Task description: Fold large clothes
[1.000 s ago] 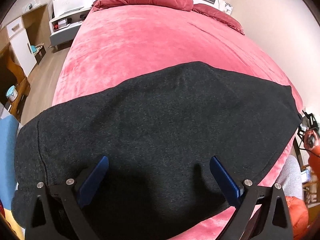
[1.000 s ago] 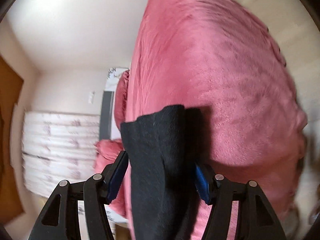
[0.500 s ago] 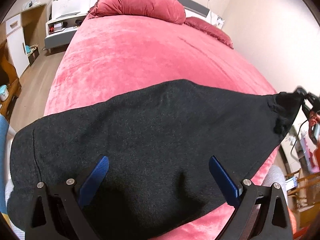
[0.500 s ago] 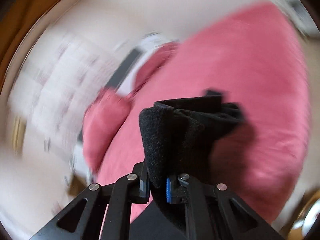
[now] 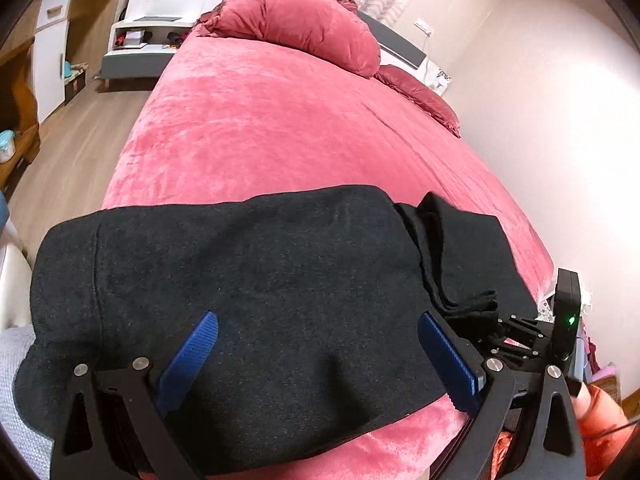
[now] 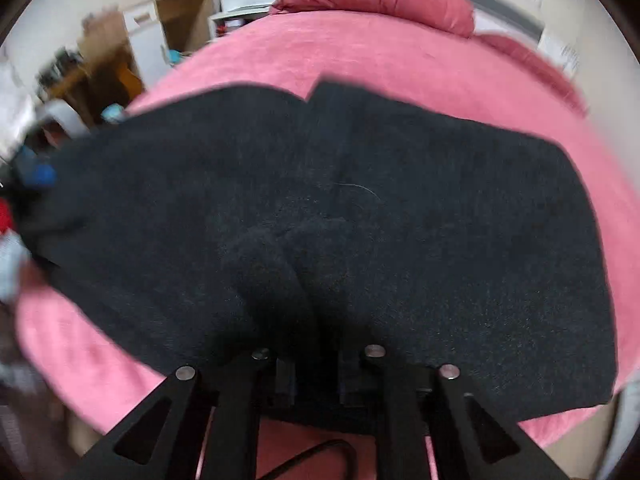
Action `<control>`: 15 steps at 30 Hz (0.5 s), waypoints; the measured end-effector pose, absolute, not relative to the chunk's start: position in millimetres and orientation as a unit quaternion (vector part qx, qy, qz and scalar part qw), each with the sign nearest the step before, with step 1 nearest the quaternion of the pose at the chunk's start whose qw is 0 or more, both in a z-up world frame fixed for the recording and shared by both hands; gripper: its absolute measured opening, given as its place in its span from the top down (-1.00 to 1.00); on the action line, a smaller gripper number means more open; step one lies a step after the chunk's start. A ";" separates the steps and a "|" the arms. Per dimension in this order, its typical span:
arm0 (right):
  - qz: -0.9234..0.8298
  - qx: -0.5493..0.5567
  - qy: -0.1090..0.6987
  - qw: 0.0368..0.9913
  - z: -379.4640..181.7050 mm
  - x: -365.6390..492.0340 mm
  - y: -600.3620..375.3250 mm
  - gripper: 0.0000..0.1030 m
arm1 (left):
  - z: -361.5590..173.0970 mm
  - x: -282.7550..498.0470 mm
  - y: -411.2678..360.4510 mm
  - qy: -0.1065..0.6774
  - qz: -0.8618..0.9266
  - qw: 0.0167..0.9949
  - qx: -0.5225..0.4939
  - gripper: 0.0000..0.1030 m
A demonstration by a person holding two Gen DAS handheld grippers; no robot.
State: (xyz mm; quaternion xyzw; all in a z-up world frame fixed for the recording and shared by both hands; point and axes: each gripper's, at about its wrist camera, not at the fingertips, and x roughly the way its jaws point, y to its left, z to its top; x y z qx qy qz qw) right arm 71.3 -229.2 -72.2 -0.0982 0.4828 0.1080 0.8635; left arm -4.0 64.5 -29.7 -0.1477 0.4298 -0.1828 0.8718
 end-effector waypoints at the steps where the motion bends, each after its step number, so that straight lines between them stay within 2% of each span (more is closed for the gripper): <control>1: 0.098 -0.112 0.477 0.866 -67.9 72.7 -224.7 0.68 | -29.0 -4.3 62.0 0.429 -0.189 0.871 -0.147 -0.95; 7: 0.095 -0.082 0.455 0.881 -52.8 69.2 -237.4 0.68 | -31.4 3.4 38.2 0.436 -0.217 0.862 -0.141 -0.95; 9: 0.106 -0.079 0.455 0.881 -47.5 68.1 -240.4 0.62 | -30.8 4.8 29.5 0.436 -0.226 0.861 -0.136 -0.95; 10: 0.115 -0.073 0.466 0.874 -51.2 66.2 -241.6 0.49 | -31.4 7.0 23.6 0.439 -0.232 0.858 -0.130 -0.95; 11: 0.128 -0.058 0.485 0.863 -56.8 64.8 -245.0 0.27 | -31.3 8.8 18.0 0.442 -0.236 0.856 -0.124 -0.95; 12: 0.142 -0.039 0.500 0.853 -63.0 56.8 -251.2 0.21 | -30.6 10.3 12.1 0.444 -0.242 0.854 -0.119 -0.95; 15: 0.154 0.004 0.490 0.858 -52.4 38.2 -258.9 0.16 | -23.7 13.2 -7.4 0.439 -0.263 0.853 -0.104 -0.95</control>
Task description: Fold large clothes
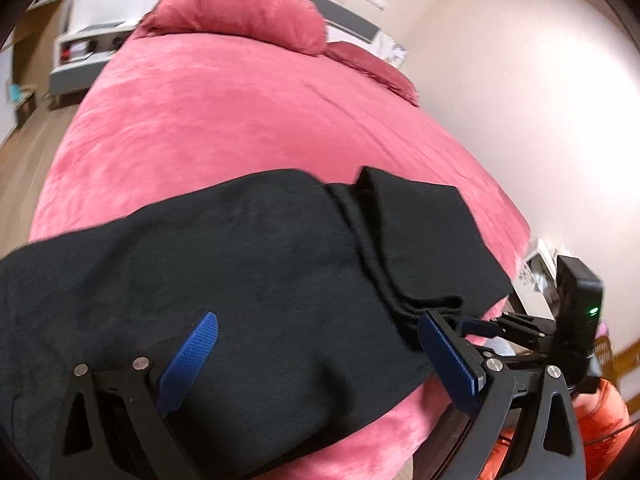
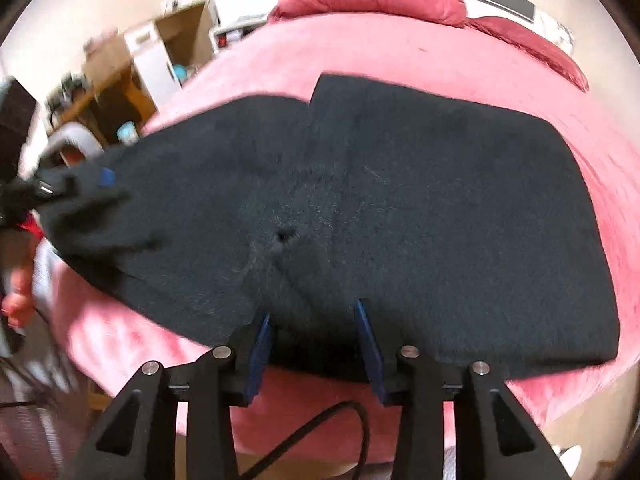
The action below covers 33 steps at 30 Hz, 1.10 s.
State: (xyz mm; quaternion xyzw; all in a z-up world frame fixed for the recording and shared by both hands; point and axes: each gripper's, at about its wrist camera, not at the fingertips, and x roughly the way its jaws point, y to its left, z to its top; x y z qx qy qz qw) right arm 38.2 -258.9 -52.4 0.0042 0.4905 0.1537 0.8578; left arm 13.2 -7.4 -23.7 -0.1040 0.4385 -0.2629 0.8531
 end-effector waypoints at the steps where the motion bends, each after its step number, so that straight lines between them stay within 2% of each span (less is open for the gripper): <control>1: 0.164 0.034 0.488 0.856 -47.6 33.7 -267.7 0.15 | -21.0 14.5 -15.2 0.435 -0.270 0.854 -0.096 -0.95; 7: 0.110 0.233 0.436 0.862 -34.0 9.1 -347.3 0.14 | -10.7 26.1 -72.6 0.424 -0.303 0.852 -0.048 -0.95; 10: 0.066 0.281 0.401 0.870 -32.8 5.6 -373.0 0.14 | -5.7 28.0 -106.0 0.411 -0.317 0.855 -0.012 -0.95; 14: 0.048 0.281 0.387 0.877 -31.8 27.0 -377.6 0.14 | -4.7 22.4 -154.2 0.382 -0.352 0.852 0.056 -0.90; 15: 0.040 0.268 0.390 0.880 -31.7 33.4 -378.0 0.14 | -9.5 19.9 -167.3 0.381 -0.368 0.844 0.081 -0.64; 16: 0.031 0.253 0.392 0.884 -31.7 40.1 -381.0 0.14 | -15.8 19.4 -177.8 0.389 -0.377 0.835 0.102 -0.22; 17: 0.022 0.242 0.391 0.888 -32.0 48.7 -383.4 0.14 | -27.0 19.1 -189.5 0.408 -0.380 0.820 0.131 0.01; 18: 0.013 0.232 0.393 0.889 -32.5 60.8 -385.9 0.14 | -40.5 19.3 -198.5 0.433 -0.380 0.803 0.154 0.37; 19: 0.011 0.227 0.395 0.890 -33.8 68.4 -386.5 0.14 | -50.5 19.5 -202.2 0.450 -0.378 0.793 0.162 0.45; 26: -0.032 0.133 0.419 0.898 -37.4 163.6 -401.6 0.14 | -60.0 22.3 -189.5 0.460 -0.354 0.807 0.109 0.45; 30: -0.030 0.082 0.494 0.865 -72.3 219.4 -394.7 0.13 | -61.9 24.4 -190.4 0.463 -0.346 0.809 0.103 0.45; 33: -0.027 0.064 0.469 0.881 -69.0 220.5 -390.0 0.11 | -62.3 25.7 -190.3 0.467 -0.345 0.808 0.099 0.45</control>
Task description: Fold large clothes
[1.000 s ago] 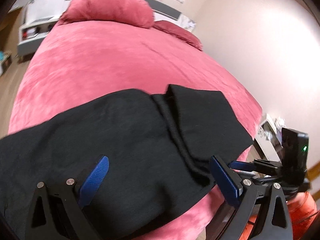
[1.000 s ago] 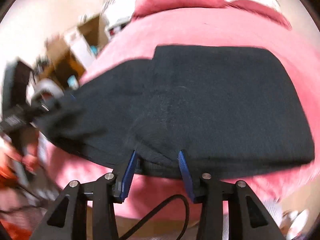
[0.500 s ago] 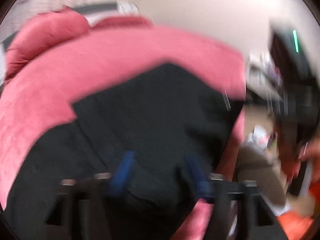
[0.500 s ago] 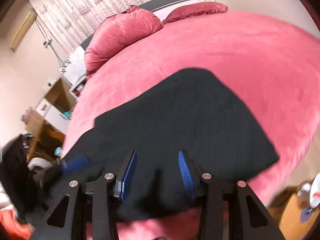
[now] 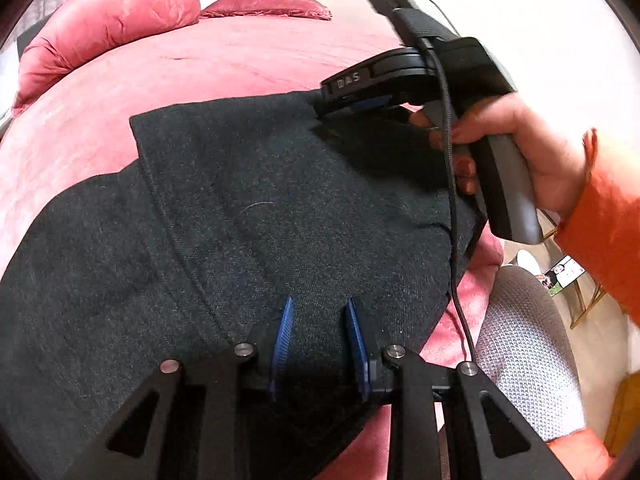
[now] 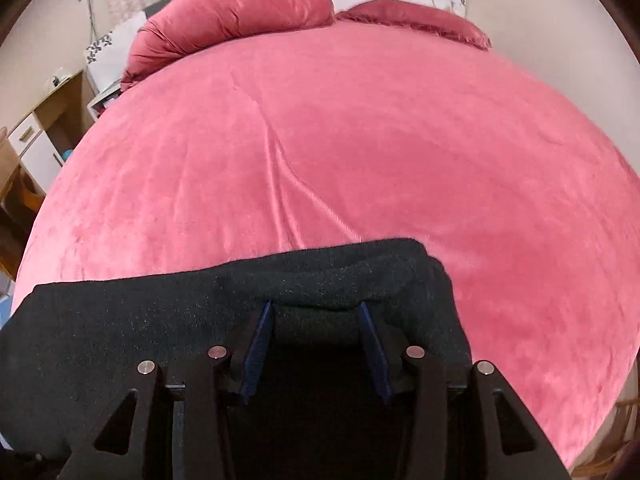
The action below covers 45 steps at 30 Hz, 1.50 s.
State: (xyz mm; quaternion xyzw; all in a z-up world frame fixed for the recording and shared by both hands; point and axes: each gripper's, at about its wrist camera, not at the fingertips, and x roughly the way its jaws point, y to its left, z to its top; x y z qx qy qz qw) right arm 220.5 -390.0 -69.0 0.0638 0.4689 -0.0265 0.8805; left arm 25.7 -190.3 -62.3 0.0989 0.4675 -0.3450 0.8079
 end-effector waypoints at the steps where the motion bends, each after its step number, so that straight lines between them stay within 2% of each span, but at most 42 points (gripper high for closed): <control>1: -0.027 0.076 0.461 0.884 -66.2 214.4 -392.5 0.12 | -63.3 25.6 -187.2 0.467 -0.345 0.808 0.100 0.44; 7: -0.046 0.145 0.419 0.895 -45.0 147.2 -400.8 0.13 | -62.4 20.9 -190.3 0.465 -0.343 0.810 0.102 0.42; 12: -0.078 0.145 0.448 0.879 -51.2 93.7 -405.8 0.13 | -56.8 16.5 -185.4 0.467 -0.342 0.810 0.091 0.30; 15: -0.087 0.136 0.460 0.873 -68.4 64.0 -413.2 0.25 | -57.9 7.6 -178.2 0.460 -0.346 0.812 0.096 0.20; 17: -0.082 0.135 0.435 0.887 -73.3 46.8 -414.7 0.30 | -57.8 3.6 -174.3 0.454 -0.346 0.815 0.103 0.14; 18: -0.084 0.140 0.431 0.888 -74.0 43.9 -414.7 0.30 | -57.6 -0.1 -171.8 0.450 -0.346 0.816 0.109 0.08; 20: -0.094 0.151 0.431 0.885 -72.7 42.0 -414.7 0.30 | -56.8 -4.9 -166.6 0.451 -0.338 0.818 0.117 -0.19; 21: -0.098 0.157 0.433 0.882 -72.7 40.8 -415.3 0.30 | -56.5 -5.7 -164.5 0.460 -0.332 0.815 0.118 -0.46; 24: -0.110 0.185 0.440 0.872 -69.7 33.3 -421.6 0.26 | -57.5 -8.2 -149.7 0.476 -0.327 0.811 0.099 -0.43; 32: -0.139 0.280 0.365 0.877 -50.7 8.1 -465.4 0.23 | -13.3 6.5 -156.2 0.384 -0.340 0.855 0.073 -0.50; 35: -0.132 0.306 0.366 0.869 -54.3 22.4 -484.1 0.18 | -23.9 27.5 -170.3 0.398 -0.314 0.856 0.101 -0.50; 39: -0.069 0.312 0.381 0.867 -63.8 50.3 -499.9 0.14 | -70.4 46.5 -173.6 0.483 -0.284 0.819 0.125 -0.47; 45: 0.003 0.292 0.428 0.855 -86.7 90.9 -518.8 0.12 | -69.6 40.1 -153.0 0.466 -0.294 0.829 0.093 -0.50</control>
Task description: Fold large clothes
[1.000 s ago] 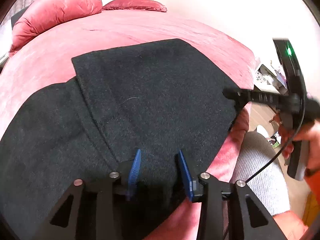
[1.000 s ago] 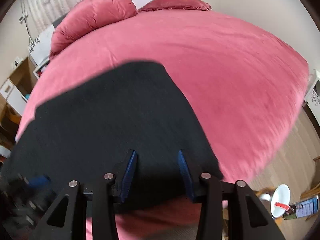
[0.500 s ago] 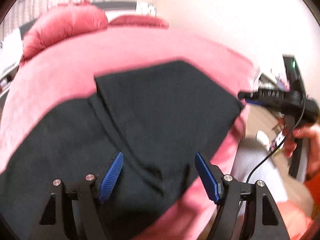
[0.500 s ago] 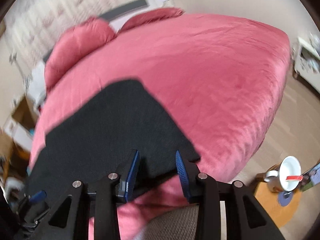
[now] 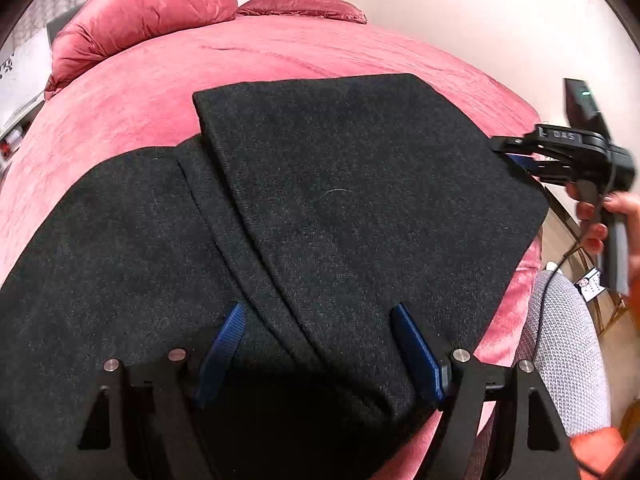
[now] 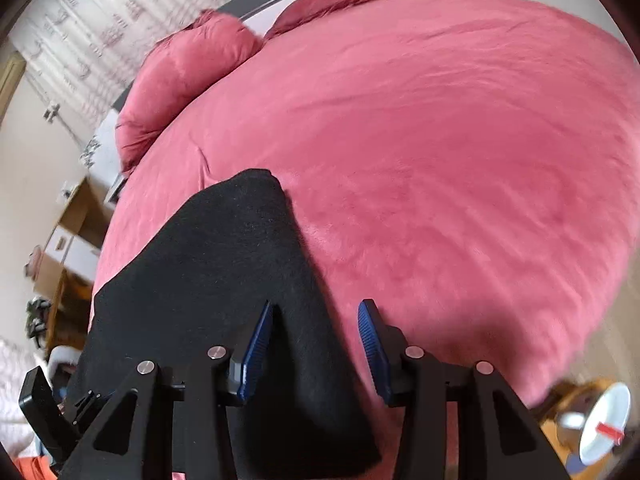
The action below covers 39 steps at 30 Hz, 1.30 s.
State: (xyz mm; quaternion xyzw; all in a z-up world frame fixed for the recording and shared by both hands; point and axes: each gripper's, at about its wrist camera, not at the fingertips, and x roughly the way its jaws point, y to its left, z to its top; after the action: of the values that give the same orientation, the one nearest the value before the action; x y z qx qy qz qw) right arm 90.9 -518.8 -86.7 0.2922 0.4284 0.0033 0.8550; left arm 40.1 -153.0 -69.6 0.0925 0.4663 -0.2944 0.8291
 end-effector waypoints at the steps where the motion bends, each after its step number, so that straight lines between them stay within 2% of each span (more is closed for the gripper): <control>1: 0.033 0.308 0.432 0.847 -93.3 96.0 -521.8 0.12 | -69.4 40.2 -152.1 0.467 -0.295 0.829 0.090 -0.51; 3: 0.093 0.340 0.437 0.827 -103.6 106.3 -524.5 0.01 | -70.4 37.4 -151.8 0.465 -0.296 0.830 0.086 -0.52; 4: 0.119 0.348 0.439 0.820 -108.4 109.8 -525.6 -0.13 | -70.6 35.7 -149.9 0.463 -0.297 0.831 0.086 -0.52; 9: 0.178 0.388 0.425 0.798 -127.5 122.2 -530.0 -0.14 | -78.3 31.5 -145.6 0.452 -0.301 0.836 0.081 -0.54; 12: 0.165 0.378 0.431 0.803 -126.3 120.2 -527.4 0.02 | -88.9 25.5 -145.8 0.442 -0.301 0.840 0.088 -0.59; 14: 0.146 0.354 0.439 0.813 -123.9 118.1 -524.1 0.22 | -92.4 22.4 -151.6 0.443 -0.301 0.839 0.094 -0.60; 18: 0.117 0.359 0.445 0.812 -119.6 110.4 -523.0 0.32 | -73.1 23.8 -141.0 0.441 -0.285 0.848 0.068 -0.50; 20: 0.104 0.370 0.448 0.807 -118.9 113.5 -522.2 0.36 | -72.4 19.4 -140.0 0.421 -0.267 0.861 0.104 -0.50; 22: 0.089 0.380 0.454 0.801 -116.0 114.1 -522.0 0.43 | -86.2 21.5 -144.7 0.428 -0.259 0.854 0.146 -0.56; 24: 0.077 0.377 0.458 0.801 -107.4 115.2 -517.5 0.54 | -89.7 26.4 -139.4 0.432 -0.260 0.854 0.125 -0.65; 26: 0.070 0.368 0.454 0.809 -89.2 112.5 -510.7 0.62 | -87.8 32.0 -129.9 0.452 -0.264 0.848 0.089 -0.64; 30: 0.064 0.349 0.449 0.820 -44.7 106.5 -492.8 0.64 | -74.6 35.1 -96.4 0.472 -0.265 0.840 0.037 -0.59; 39: 0.036 0.292 0.465 0.835 36.9 107.9 -415.9 0.67 | -51.4 11.3 53.2 0.420 -0.163 0.893 -0.025 -0.60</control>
State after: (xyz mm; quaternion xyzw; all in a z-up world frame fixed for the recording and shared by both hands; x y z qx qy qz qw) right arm 107.9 -415.9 36.9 0.2917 0.4653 0.0356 0.8349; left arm 11.3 53.2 -51.4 -0.0254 0.4196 -0.1631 0.8926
